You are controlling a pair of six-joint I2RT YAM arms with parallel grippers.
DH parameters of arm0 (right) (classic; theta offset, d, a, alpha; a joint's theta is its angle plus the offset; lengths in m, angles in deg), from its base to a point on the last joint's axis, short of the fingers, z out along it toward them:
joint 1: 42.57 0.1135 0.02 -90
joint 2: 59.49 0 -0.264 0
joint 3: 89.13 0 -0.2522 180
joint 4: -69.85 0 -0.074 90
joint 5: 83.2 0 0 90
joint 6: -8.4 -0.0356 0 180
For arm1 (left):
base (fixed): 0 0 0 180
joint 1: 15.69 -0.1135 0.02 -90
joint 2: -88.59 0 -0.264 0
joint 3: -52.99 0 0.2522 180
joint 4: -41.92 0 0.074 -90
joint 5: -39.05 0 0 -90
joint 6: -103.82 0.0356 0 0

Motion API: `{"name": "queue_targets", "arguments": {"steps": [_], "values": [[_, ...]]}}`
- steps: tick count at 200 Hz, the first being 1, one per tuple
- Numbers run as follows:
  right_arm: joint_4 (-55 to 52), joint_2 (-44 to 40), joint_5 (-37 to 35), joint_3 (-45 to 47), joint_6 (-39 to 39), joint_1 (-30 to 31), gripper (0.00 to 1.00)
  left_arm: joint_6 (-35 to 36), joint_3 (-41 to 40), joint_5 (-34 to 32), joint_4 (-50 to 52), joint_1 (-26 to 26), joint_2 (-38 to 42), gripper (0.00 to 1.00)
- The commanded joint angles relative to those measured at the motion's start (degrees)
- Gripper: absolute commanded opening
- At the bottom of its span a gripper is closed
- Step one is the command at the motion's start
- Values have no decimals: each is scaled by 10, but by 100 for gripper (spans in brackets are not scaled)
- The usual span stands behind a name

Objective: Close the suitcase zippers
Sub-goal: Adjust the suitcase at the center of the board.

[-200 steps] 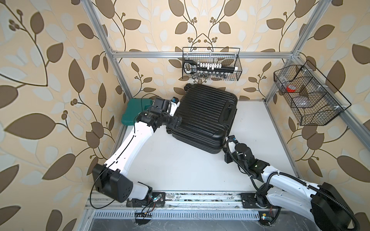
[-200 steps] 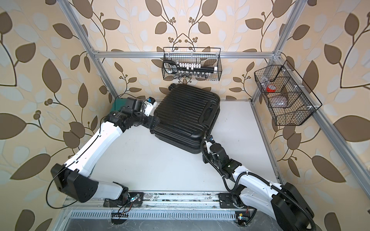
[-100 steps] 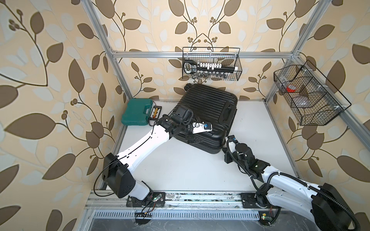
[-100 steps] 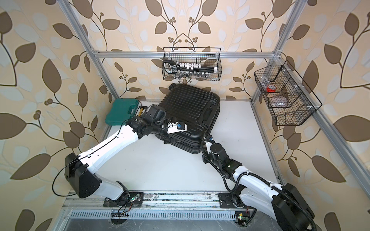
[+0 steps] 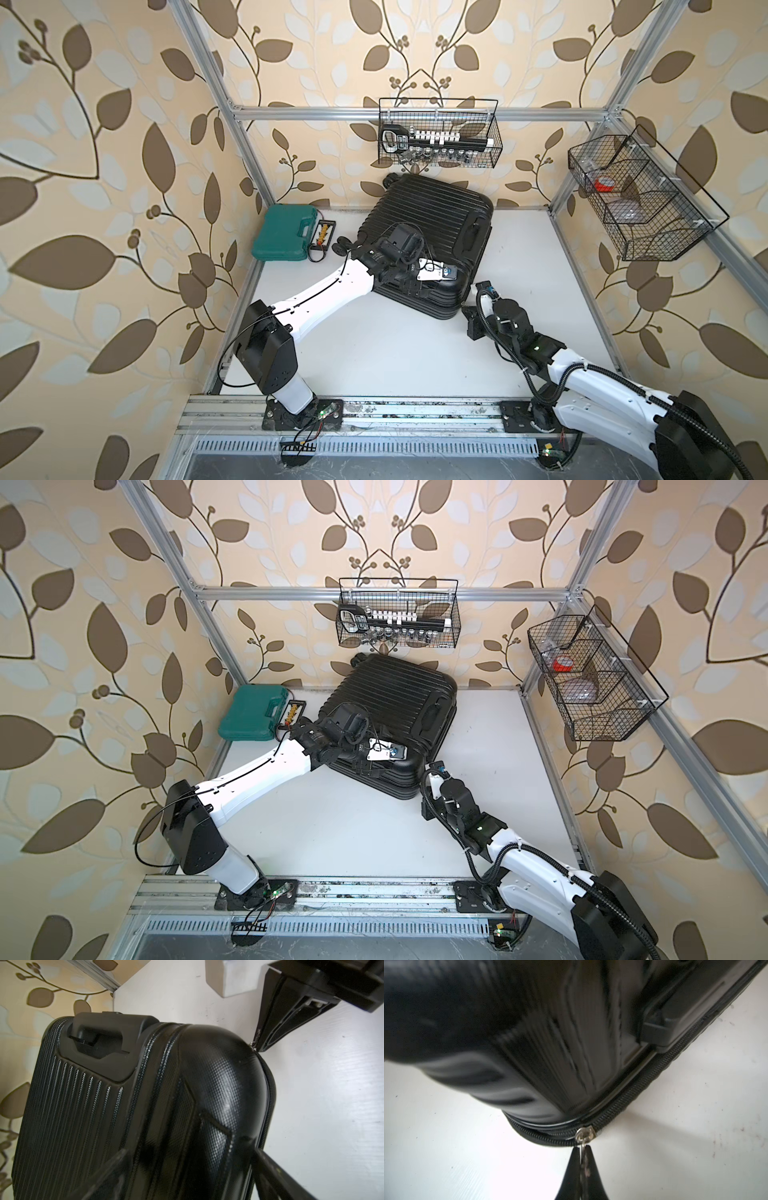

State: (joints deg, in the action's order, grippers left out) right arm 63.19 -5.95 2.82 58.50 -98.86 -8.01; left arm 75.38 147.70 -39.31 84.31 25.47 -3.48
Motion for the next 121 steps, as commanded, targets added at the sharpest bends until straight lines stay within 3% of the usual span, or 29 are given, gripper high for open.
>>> {"name": "queue_targets", "arguments": {"steps": [1, 48, 94, 121], "values": [[14, -31, 81, 15, -10, 7, 0, -53, 30, -102, -91, -1, -25, 90], [9, -70, 137, 28, 6, 12, 0, -107, 58, -119, -94, 1, -45, 88], [44, -57, 205, 27, 24, 17, 0, -146, 76, -93, -85, 7, -53, 87], [62, -44, 210, 22, 26, 23, 0, -161, 79, -72, -81, 8, -52, 86]]}}
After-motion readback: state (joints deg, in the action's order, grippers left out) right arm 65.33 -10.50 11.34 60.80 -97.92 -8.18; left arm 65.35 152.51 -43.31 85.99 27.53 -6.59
